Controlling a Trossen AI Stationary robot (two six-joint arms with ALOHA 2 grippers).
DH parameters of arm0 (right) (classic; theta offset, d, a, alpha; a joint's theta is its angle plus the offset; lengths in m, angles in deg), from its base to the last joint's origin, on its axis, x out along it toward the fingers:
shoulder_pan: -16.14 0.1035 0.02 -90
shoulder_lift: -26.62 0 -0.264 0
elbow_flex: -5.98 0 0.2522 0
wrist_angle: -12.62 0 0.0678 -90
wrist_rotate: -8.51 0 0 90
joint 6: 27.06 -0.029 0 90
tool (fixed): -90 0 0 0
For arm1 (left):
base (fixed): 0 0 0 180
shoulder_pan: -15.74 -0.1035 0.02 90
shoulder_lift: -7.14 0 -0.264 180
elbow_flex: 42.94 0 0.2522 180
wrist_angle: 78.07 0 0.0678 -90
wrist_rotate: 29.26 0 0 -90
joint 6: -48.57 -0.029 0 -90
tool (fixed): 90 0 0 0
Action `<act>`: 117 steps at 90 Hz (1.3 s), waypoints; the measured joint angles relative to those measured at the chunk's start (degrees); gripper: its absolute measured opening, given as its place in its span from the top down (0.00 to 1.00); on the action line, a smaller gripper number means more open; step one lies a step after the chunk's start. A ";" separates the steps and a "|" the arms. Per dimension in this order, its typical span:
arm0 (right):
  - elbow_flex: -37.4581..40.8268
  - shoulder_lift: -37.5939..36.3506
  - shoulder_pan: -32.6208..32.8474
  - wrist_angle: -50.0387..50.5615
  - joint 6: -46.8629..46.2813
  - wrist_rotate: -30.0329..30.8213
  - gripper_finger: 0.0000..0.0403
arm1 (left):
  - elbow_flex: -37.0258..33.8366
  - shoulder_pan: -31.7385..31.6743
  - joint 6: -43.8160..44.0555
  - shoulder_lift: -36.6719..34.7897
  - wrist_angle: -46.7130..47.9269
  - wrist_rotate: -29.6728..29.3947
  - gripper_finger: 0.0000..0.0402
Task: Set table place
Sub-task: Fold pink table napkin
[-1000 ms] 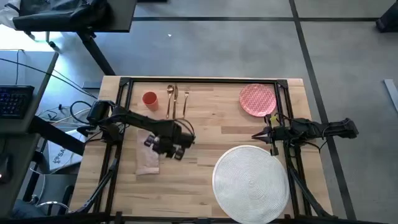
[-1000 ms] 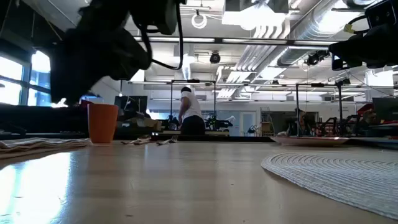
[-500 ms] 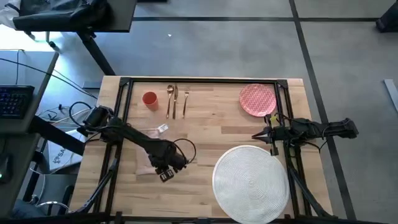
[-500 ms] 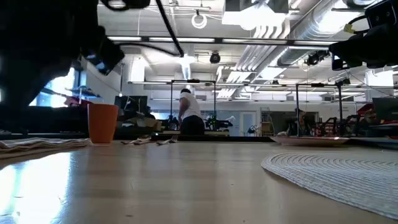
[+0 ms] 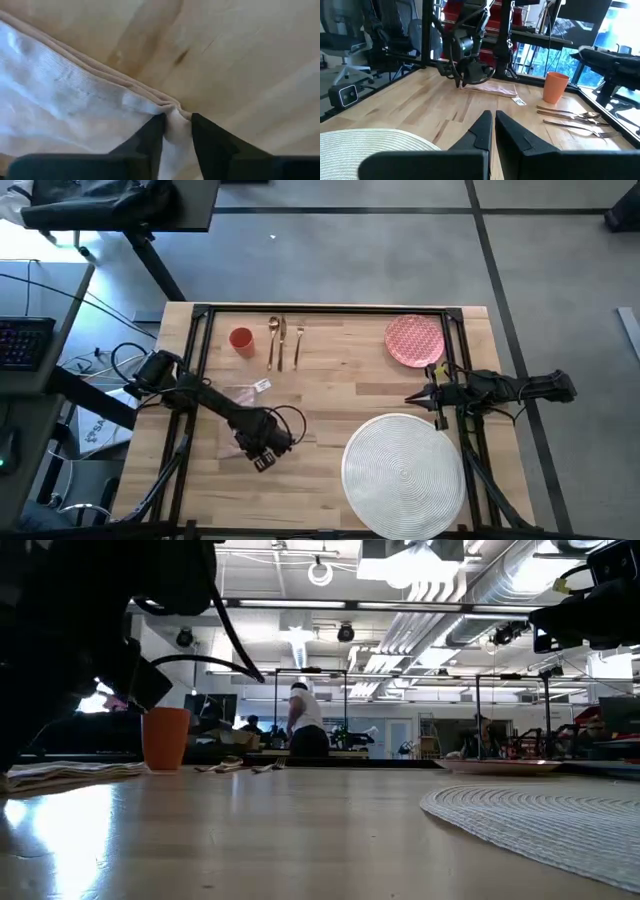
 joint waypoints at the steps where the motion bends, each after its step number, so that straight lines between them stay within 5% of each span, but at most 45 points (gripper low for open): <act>1: 0.00 0.00 0.00 0.00 0.00 0.00 1.00 | 0.13 0.02 -0.10 0.00 0.06 -0.20 0.90; 9: 0.00 0.00 0.00 0.00 0.01 0.00 1.00 | 1.55 0.30 0.02 -0.60 -0.08 -2.38 0.98; 34: 0.00 0.01 0.00 -0.02 0.00 0.07 1.00 | 8.83 1.70 6.76 -10.27 3.96 -9.18 0.99; 61: 0.00 0.01 0.00 0.00 0.02 0.11 1.00 | 10.32 6.12 1.27 -21.18 -3.82 -32.02 1.00; 75: 0.00 0.00 0.00 0.00 0.00 0.13 1.00 | 3.27 6.92 7.87 -19.67 -4.54 -27.60 1.00; 94: 0.00 0.02 0.00 0.00 0.02 0.13 1.00 | -6.11 7.85 14.85 -17.61 -17.63 -21.61 0.96; 117: 0.00 0.01 -0.02 -0.01 0.02 0.14 1.00 | -7.92 7.34 18.19 -16.10 -20.52 -17.48 0.91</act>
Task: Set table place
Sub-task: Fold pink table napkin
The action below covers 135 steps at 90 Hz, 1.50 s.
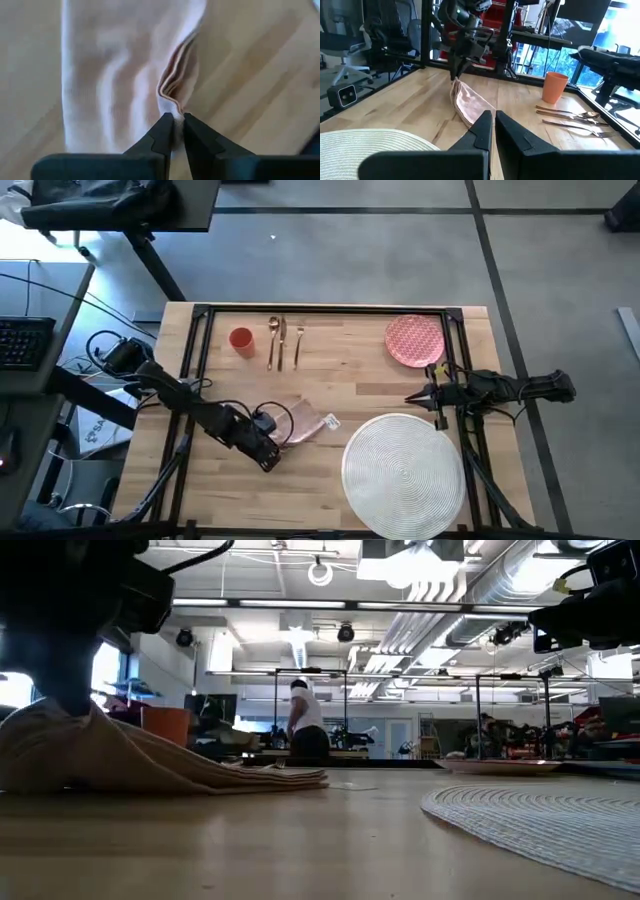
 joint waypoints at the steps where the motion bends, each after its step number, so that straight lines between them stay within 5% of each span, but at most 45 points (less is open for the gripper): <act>1: 0.00 -0.01 0.00 -0.01 0.00 0.01 1.00 | -0.01 -0.01 0.03 0.08 0.08 0.01 0.90; 20: 0.00 0.01 0.00 -0.01 -0.02 0.01 1.00 | -0.06 -1.27 0.97 3.96 0.27 3.61 0.78; 45: 0.00 0.00 0.02 0.00 -0.01 -0.01 1.00 | -0.06 -1.50 4.17 6.58 -1.28 5.85 0.77; 75: 0.00 0.00 0.01 -0.01 -0.01 -0.01 1.00 | 0.55 -1.50 1.41 6.46 3.75 5.87 0.98; 112: 0.00 0.01 0.00 0.01 -0.02 -0.01 1.00 | 8.71 -3.45 -3.86 3.74 10.77 1.10 1.00; 135: 0.00 0.00 0.01 0.01 0.00 -0.01 1.00 | 5.28 -3.75 -10.51 6.81 4.65 5.33 0.86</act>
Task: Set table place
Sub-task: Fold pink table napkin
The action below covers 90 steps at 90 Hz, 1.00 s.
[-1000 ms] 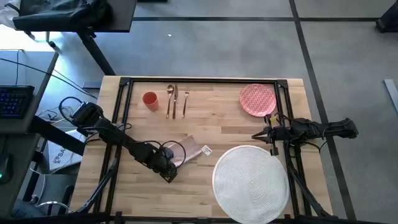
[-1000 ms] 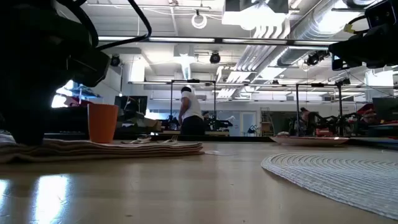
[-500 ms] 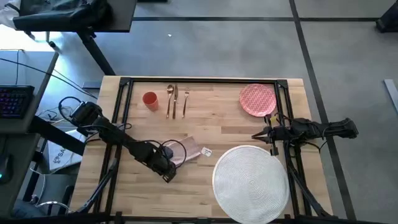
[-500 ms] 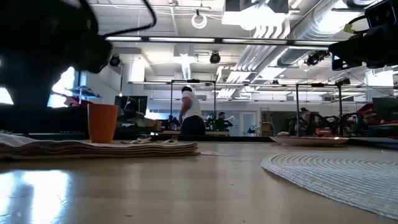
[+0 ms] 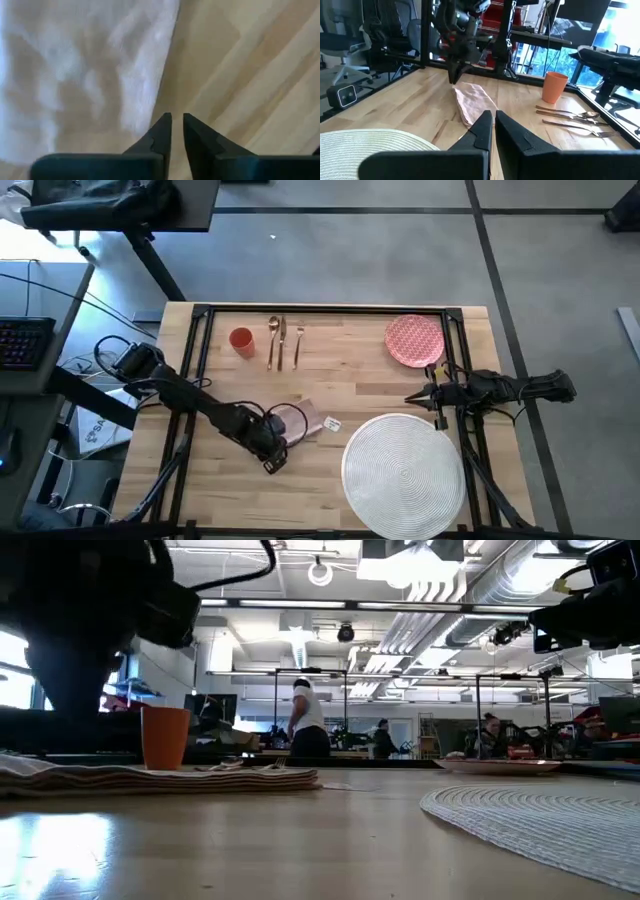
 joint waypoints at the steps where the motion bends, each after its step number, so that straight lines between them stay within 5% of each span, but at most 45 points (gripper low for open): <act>1: 0.00 0.00 0.01 0.00 0.00 0.00 1.00 | 0.00 -0.03 -0.09 0.21 0.08 0.01 0.85; 22: 0.00 -0.01 0.00 0.00 0.00 0.00 1.00 | 0.04 -0.07 -1.21 5.33 0.38 0.01 0.77; 57: 0.00 0.00 0.01 0.00 0.00 0.00 1.00 | 5.66 -0.40 -1.46 5.31 7.92 -6.29 0.99; 90: 0.00 -0.02 0.01 0.00 -0.01 0.00 1.00 | 4.72 -0.75 -7.86 5.73 3.32 -6.89 0.74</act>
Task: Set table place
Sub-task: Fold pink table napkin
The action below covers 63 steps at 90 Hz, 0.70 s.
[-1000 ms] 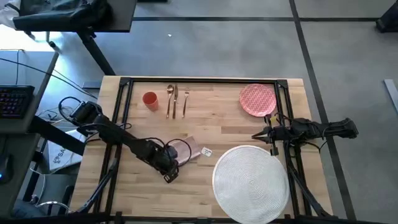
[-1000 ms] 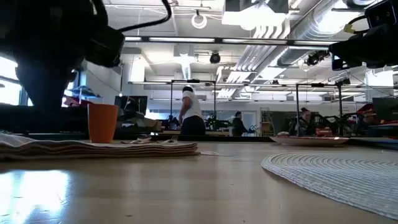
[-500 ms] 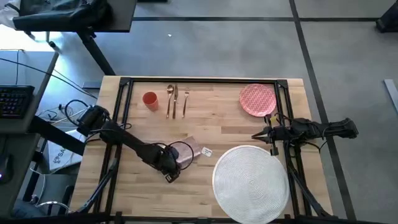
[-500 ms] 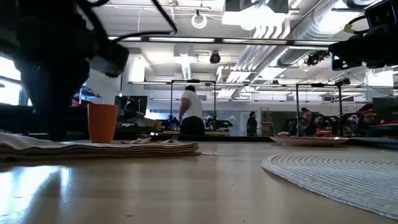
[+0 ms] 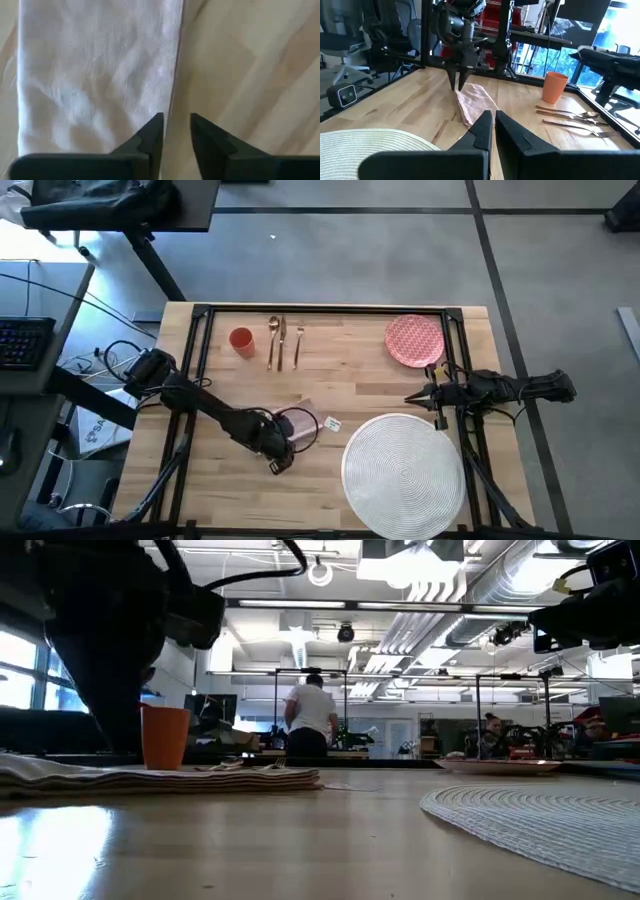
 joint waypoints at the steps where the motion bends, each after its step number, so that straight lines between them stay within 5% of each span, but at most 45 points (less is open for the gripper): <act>1: 0.00 0.00 0.00 0.00 0.00 0.00 1.00 | -0.19 -0.07 0.18 0.00 0.08 -0.01 0.73; 16: 0.00 0.00 -0.02 0.00 0.01 0.00 1.00 | -2.45 -0.83 1.99 0.00 -0.07 -0.13 0.72; 38: 0.01 0.00 0.00 0.00 0.00 0.00 1.00 | -3.45 -1.57 2.09 0.04 -2.29 1.05 0.98; 63: 0.00 0.02 -0.01 0.00 0.01 0.00 1.00 | 0.02 -1.99 2.32 -2.55 -0.70 0.89 1.00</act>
